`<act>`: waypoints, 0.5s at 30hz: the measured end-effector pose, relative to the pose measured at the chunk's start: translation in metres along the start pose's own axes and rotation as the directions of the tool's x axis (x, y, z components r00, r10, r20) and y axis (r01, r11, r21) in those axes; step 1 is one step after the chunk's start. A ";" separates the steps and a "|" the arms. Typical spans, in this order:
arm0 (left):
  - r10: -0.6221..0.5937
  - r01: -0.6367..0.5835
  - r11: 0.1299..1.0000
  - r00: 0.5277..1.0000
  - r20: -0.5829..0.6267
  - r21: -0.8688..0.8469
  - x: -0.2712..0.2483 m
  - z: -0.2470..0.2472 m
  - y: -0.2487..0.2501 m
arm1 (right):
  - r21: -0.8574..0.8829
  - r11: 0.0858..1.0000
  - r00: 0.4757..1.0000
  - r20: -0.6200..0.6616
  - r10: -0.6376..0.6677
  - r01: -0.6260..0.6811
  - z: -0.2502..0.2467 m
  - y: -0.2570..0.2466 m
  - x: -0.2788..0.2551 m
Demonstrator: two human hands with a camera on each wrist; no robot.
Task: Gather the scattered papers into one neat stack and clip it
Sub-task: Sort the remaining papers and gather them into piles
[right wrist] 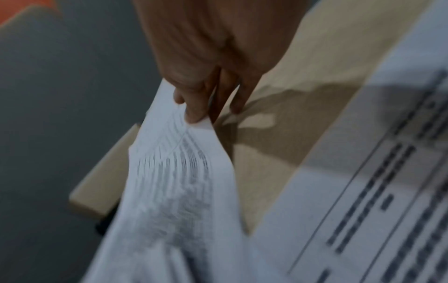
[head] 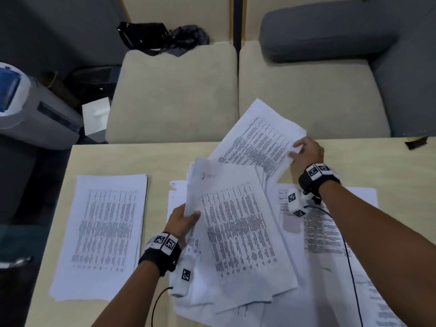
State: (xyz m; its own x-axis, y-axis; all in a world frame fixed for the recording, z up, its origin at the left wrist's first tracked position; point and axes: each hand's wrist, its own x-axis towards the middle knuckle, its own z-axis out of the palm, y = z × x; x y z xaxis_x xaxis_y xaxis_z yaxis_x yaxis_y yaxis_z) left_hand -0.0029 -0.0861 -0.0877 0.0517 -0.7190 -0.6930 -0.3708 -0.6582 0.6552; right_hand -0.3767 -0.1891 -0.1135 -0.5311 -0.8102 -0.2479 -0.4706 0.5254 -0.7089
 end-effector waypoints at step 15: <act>0.217 -0.214 0.964 0.976 -0.003 0.161 -0.040 0.001 0.012 | 0.713 0.535 0.804 -0.067 -0.591 0.454 -0.182 -0.133 -0.155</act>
State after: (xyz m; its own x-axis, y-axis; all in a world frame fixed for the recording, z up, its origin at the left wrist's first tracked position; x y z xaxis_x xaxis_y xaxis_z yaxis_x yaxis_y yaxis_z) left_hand -0.0103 -0.0645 -0.0525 -0.0274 -0.8456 -0.5332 -0.5173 -0.4444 0.7314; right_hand -0.3598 -0.0864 0.1394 -0.1958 -0.9443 0.2644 0.0092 -0.2714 -0.9624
